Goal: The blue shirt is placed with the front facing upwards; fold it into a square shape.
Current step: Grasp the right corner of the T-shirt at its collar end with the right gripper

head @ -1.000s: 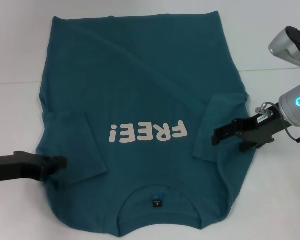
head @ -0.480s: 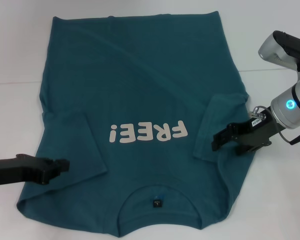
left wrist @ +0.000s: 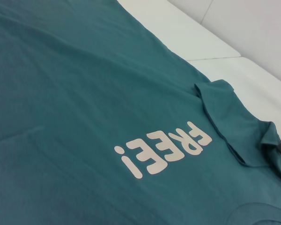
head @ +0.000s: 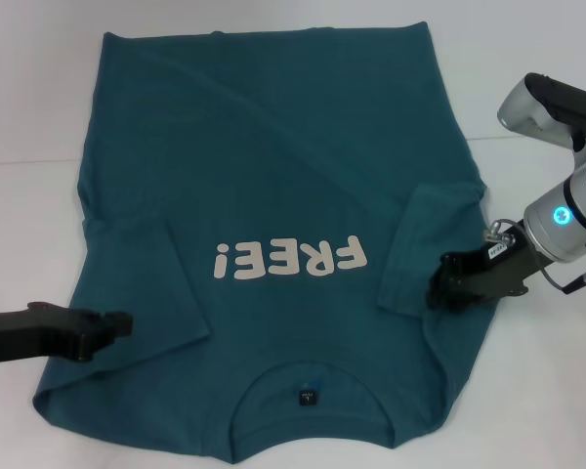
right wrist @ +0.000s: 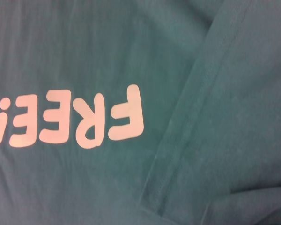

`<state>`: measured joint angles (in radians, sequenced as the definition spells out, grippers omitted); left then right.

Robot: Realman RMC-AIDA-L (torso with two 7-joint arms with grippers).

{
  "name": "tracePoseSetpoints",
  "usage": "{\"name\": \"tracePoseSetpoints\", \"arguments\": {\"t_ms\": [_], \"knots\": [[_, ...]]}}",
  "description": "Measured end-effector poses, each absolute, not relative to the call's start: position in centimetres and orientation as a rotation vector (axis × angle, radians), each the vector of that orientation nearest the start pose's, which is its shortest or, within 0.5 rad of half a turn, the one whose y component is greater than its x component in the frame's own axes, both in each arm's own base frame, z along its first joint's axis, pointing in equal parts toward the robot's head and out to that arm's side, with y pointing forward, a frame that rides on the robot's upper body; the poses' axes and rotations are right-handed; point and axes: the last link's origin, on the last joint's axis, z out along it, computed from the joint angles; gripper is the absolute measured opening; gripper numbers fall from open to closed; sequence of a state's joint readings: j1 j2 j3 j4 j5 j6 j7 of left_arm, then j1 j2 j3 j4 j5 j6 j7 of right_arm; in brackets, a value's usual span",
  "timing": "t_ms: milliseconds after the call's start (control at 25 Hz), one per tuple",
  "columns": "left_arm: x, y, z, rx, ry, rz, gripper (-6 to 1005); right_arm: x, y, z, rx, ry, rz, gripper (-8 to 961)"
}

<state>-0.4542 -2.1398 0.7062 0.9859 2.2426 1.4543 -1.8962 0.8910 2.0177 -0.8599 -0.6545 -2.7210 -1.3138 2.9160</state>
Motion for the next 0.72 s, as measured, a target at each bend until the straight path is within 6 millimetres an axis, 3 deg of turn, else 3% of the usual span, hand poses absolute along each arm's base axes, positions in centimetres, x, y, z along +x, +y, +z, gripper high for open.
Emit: {"name": "tracePoseSetpoints", "arguments": {"t_ms": [400,720], "knots": [[-28.7,33.3,2.5,-2.493,-1.105,-0.376,51,24.3,41.1,0.2,-1.998,1.866,-0.186,95],[-29.0,33.2,2.7,-2.477,-1.113,-0.382,51,24.5,41.0,1.4,-1.986,1.844,-0.11,52]]}}
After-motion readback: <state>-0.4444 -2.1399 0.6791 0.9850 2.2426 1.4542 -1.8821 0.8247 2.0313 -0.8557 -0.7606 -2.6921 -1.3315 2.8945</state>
